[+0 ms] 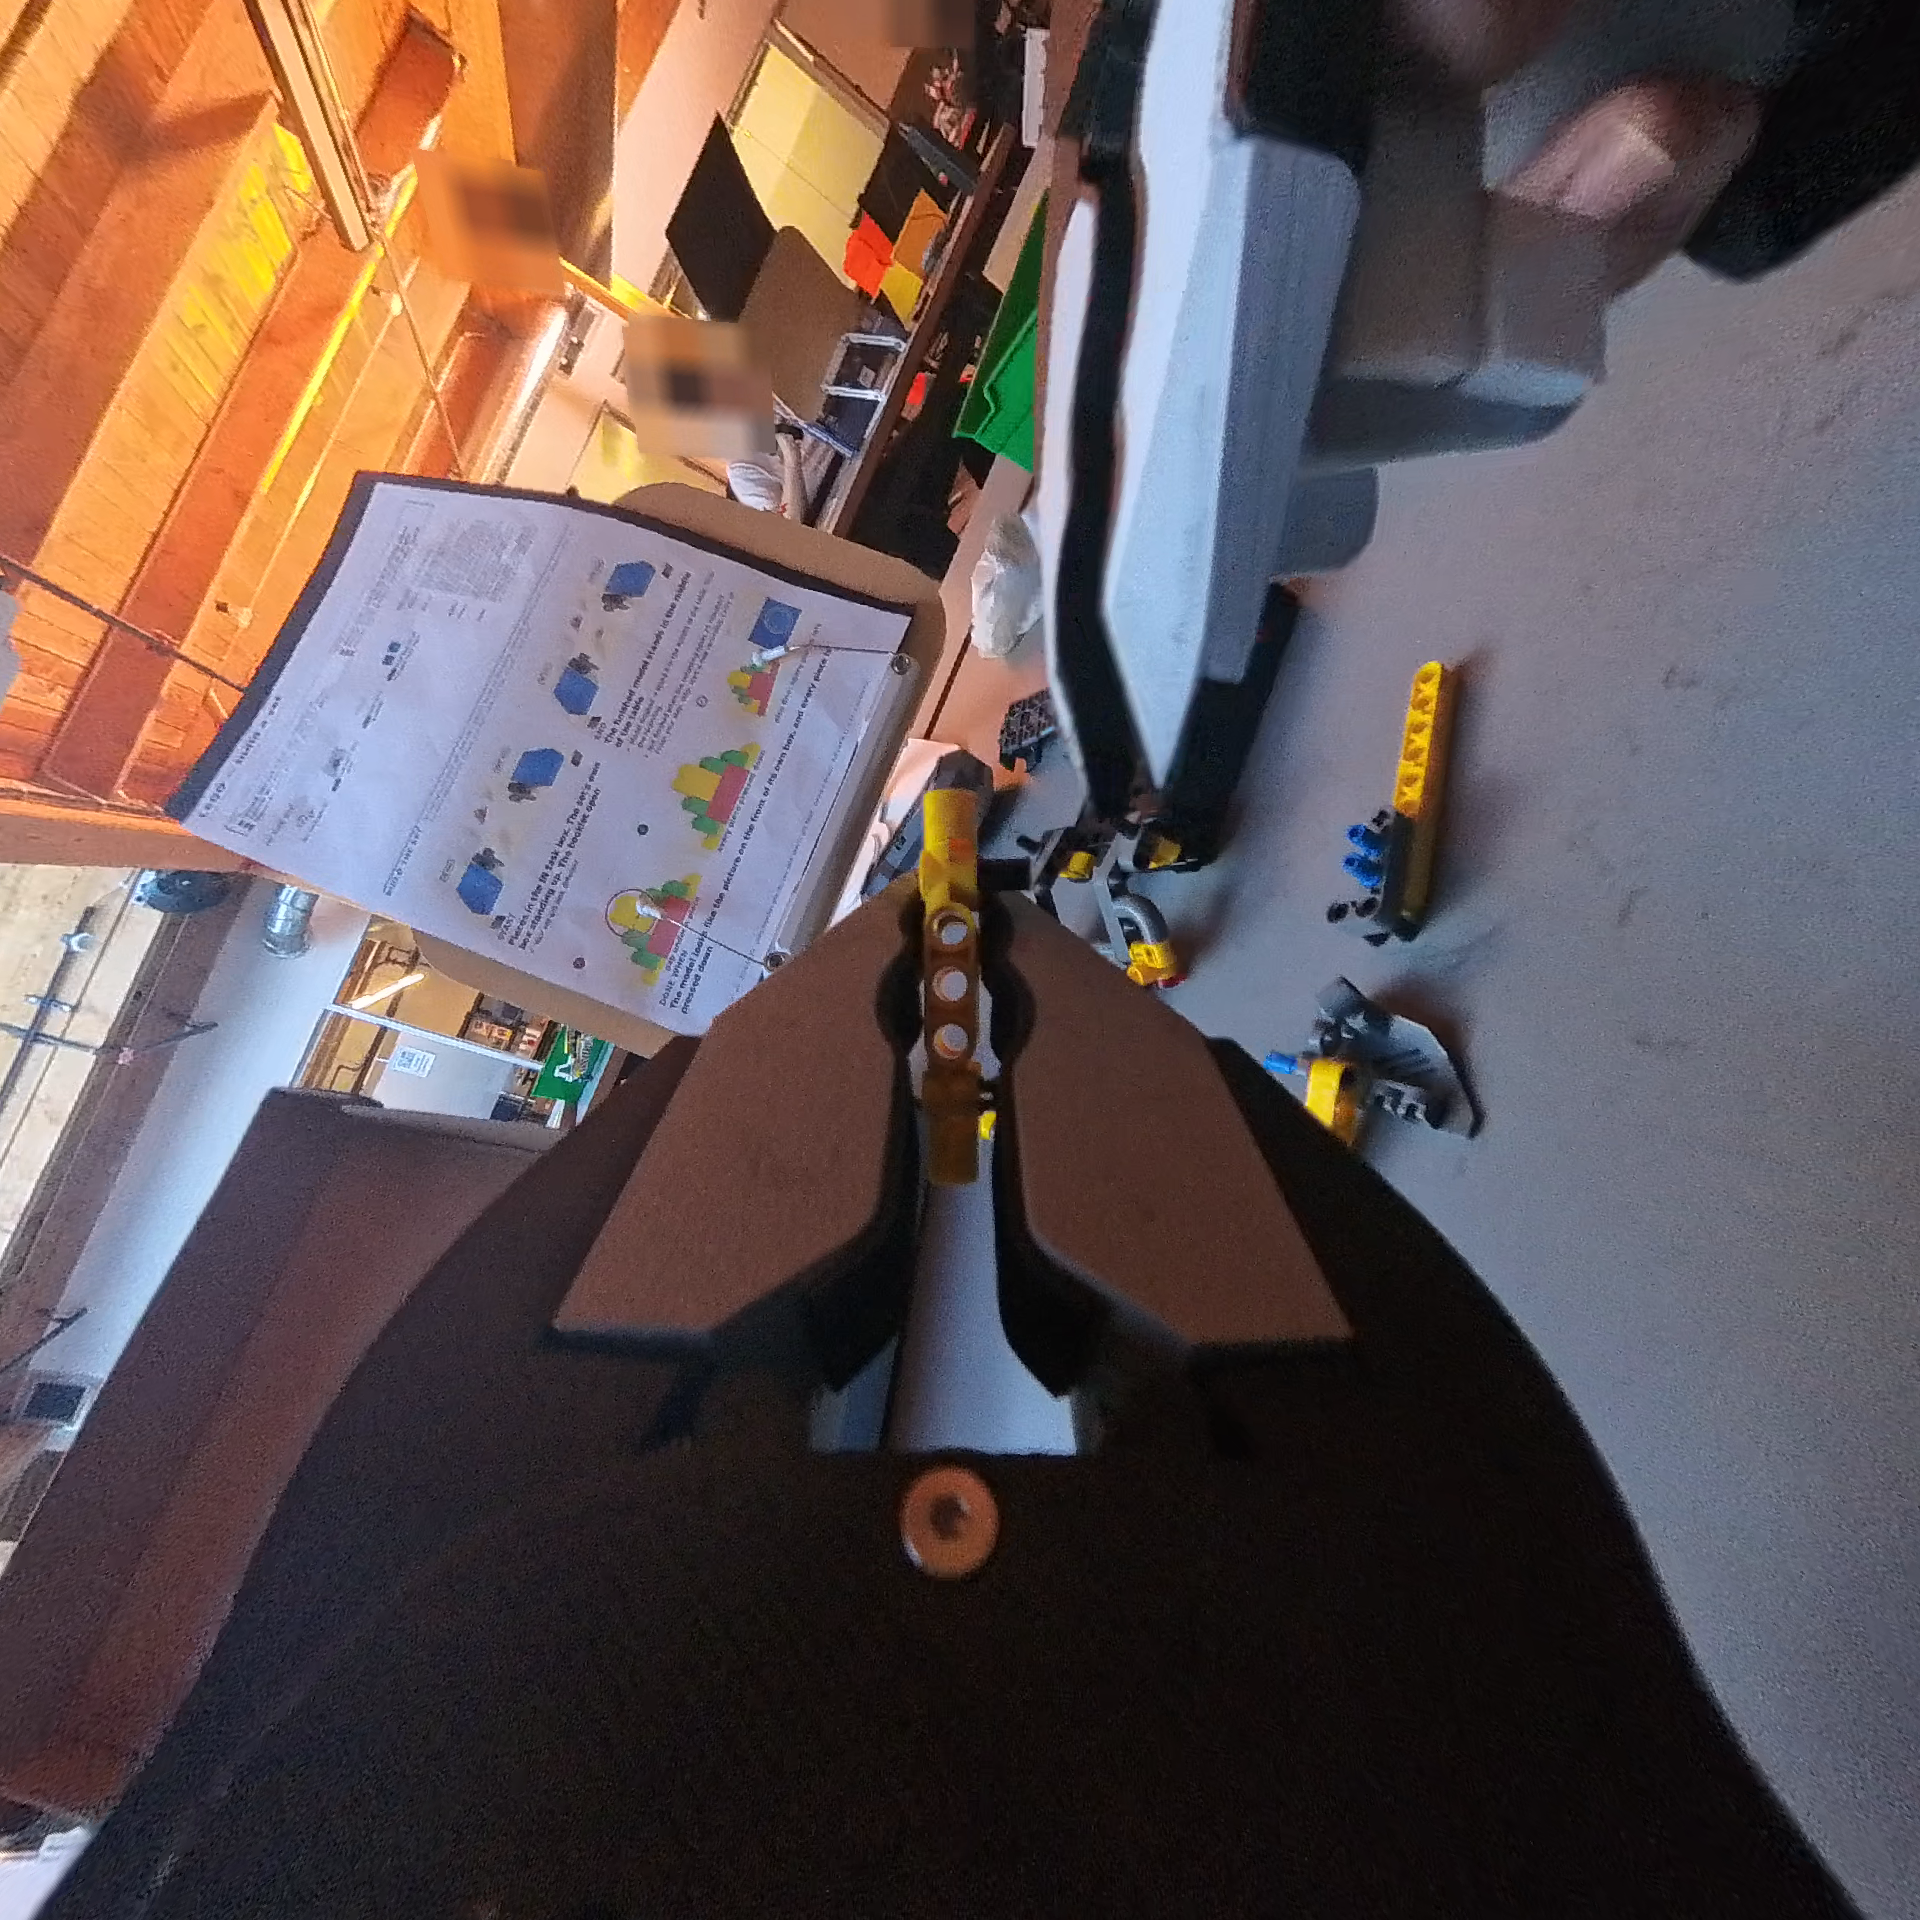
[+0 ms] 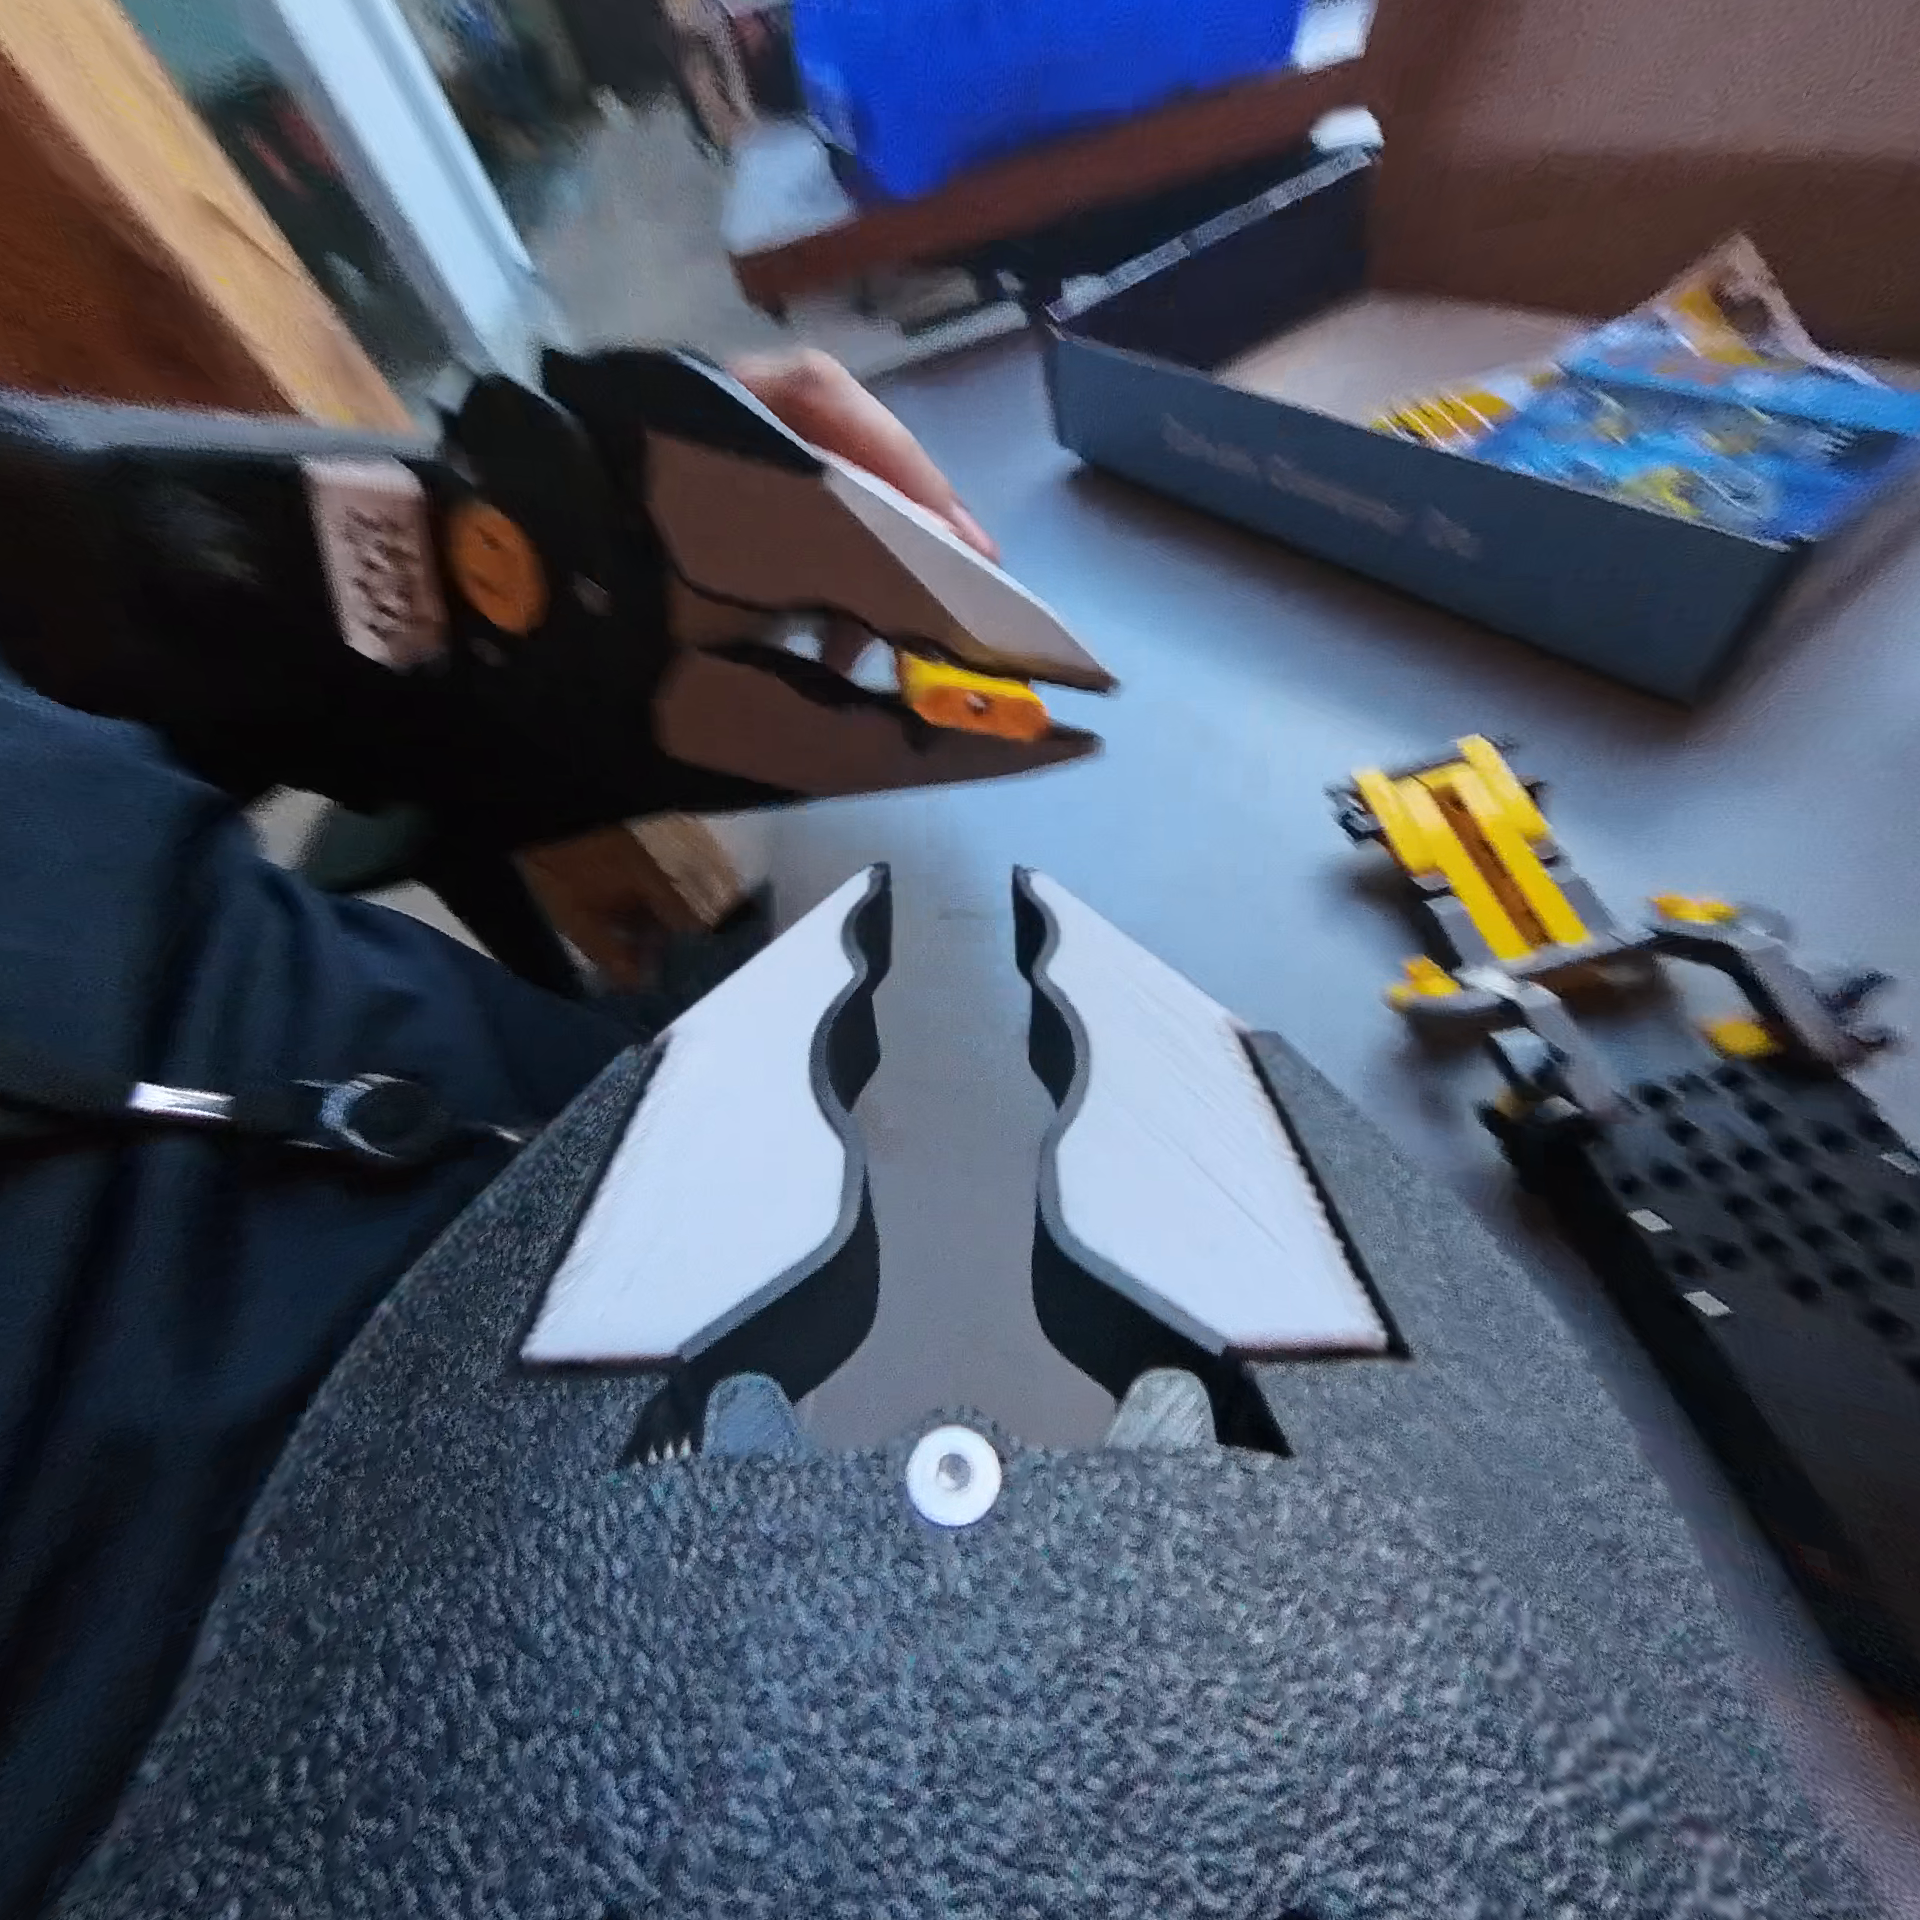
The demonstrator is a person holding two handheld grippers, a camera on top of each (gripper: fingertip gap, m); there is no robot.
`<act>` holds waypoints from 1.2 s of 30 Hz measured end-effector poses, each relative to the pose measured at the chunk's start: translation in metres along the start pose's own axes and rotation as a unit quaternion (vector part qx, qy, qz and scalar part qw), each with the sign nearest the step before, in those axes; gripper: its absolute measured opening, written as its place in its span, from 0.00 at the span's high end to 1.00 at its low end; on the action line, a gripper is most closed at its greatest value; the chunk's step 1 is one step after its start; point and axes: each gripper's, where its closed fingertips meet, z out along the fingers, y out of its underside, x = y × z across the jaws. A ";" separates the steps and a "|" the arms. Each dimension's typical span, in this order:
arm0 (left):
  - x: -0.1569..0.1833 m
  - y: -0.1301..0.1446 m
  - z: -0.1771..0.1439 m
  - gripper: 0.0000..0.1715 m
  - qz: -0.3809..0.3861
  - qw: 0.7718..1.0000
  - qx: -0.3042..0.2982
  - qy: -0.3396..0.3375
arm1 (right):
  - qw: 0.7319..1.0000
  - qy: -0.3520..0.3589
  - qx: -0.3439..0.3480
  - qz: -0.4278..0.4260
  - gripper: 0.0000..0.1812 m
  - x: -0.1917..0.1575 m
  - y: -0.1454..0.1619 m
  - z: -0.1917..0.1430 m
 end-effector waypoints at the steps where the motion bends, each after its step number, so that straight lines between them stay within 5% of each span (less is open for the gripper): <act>1: -0.001 -0.001 0.000 0.97 -0.001 1.000 -0.001 -0.005 | 1.000 -0.020 0.017 0.009 0.89 -0.008 -0.005 0.003; 11: 0.000 -0.007 0.004 0.97 0.000 1.000 -0.012 -0.023 | 0.993 -0.013 0.093 0.066 0.96 0.001 -0.015 0.006; 36: 0.002 -0.006 0.001 0.97 -0.001 1.000 -0.017 -0.005 | 0.990 -0.028 0.112 0.087 1.00 0.008 -0.017 -0.006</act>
